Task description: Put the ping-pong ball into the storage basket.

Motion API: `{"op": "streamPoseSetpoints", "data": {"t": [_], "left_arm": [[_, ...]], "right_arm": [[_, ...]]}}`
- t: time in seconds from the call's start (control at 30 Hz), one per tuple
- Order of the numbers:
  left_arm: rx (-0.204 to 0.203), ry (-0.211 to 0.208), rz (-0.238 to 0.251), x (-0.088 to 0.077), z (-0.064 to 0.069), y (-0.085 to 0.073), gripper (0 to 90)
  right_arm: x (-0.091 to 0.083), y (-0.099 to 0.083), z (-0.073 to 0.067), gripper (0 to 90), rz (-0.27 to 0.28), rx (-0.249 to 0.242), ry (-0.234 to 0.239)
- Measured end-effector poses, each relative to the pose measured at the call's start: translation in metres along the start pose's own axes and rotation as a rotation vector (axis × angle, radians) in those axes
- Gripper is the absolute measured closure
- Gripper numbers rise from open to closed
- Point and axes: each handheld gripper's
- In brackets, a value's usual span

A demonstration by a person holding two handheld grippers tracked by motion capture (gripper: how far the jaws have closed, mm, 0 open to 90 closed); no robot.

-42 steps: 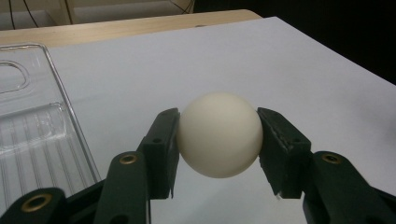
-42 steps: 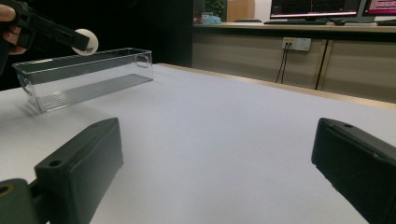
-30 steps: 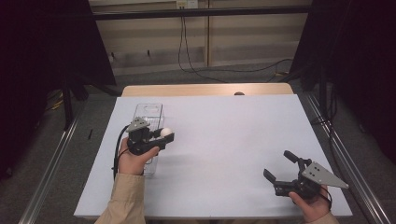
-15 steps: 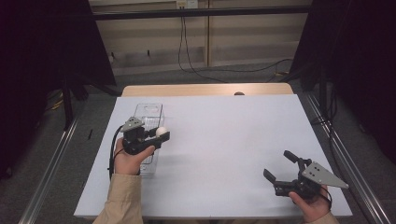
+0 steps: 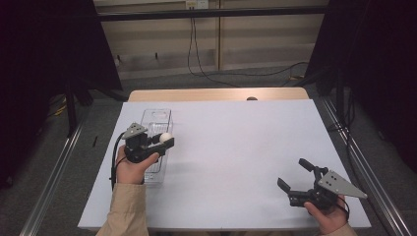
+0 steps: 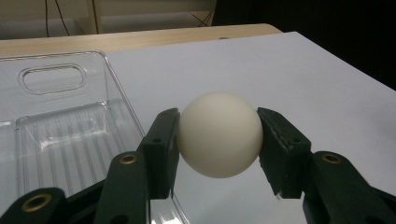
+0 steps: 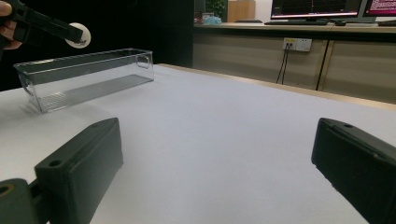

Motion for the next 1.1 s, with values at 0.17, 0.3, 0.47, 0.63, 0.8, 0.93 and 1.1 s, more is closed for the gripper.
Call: {"op": "streamPoseSetpoints", "data": {"t": [0.17,0.3,0.47,0.63,0.8,0.93,1.1], "left_arm": [[-0.002,0.011,0.001,-0.002,-0.003,-0.001,51.3],[-0.008,0.023,0.004,-0.004,-0.006,-0.002,51.2],[-0.008,0.035,0.005,-0.006,-0.009,-0.002,51.3],[-0.008,0.041,0.006,-0.008,-0.012,-0.003,51.3],[-0.012,0.053,0.011,-0.009,-0.014,-0.003,51.2],[-0.008,0.065,0.01,-0.01,-0.016,-0.004,51.3],[-0.013,0.078,0.014,-0.01,-0.016,-0.005,51.2]], "right_arm": [[0.0,0.0,0.0,1.6,-0.001,0.0,0.001],[0.0,0.0,0.0,1.6,-0.002,0.001,0.005],[0.0,0.0,0.0,1.6,-0.001,0.005,0.0],[0.0,0.0,0.0,1.6,0.0,0.003,0.001],[0.001,0.0,0.0,1.6,0.001,0.004,0.001],[0.001,0.0,-0.001,1.7,0.001,0.006,0.0],[0.001,0.0,0.0,1.7,0.001,0.001,0.004]]}}
Point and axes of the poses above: each handheld gripper's, and its own axes: x roughly forward along the jaws, y roughly out of its top, z roughly to its right, and after that the axes turned 1 degree about y, right-handed
